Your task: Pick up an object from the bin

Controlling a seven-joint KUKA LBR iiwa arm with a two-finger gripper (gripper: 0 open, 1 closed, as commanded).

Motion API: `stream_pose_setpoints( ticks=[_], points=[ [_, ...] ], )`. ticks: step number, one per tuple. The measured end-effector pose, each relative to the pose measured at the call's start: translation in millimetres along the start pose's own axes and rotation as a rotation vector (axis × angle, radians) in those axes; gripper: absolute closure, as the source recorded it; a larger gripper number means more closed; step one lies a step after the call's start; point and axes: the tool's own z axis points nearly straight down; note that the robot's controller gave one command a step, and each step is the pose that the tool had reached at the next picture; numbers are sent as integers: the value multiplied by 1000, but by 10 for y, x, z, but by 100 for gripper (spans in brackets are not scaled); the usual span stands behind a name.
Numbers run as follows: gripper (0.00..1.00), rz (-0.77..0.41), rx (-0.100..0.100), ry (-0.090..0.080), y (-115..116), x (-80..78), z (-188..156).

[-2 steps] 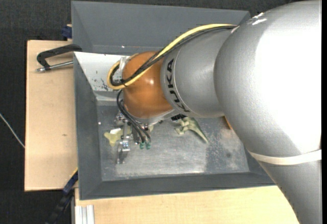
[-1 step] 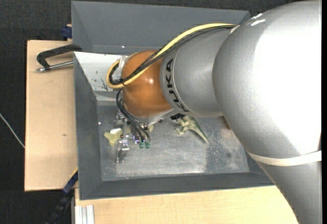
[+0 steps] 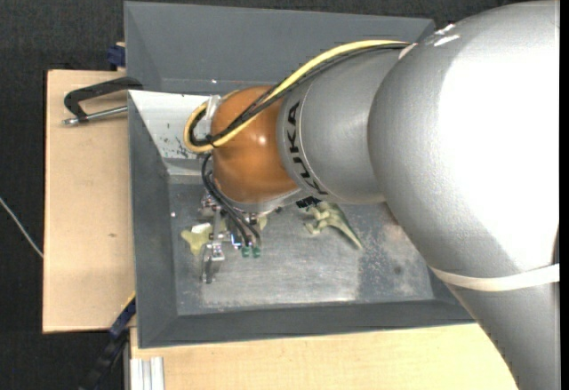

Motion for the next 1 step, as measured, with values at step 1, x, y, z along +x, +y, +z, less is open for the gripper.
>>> stream_pose_setpoints(
  ticks=[1],
  points=[
    [0, 1, 0, 0, 9, -9, -8]
  ],
)
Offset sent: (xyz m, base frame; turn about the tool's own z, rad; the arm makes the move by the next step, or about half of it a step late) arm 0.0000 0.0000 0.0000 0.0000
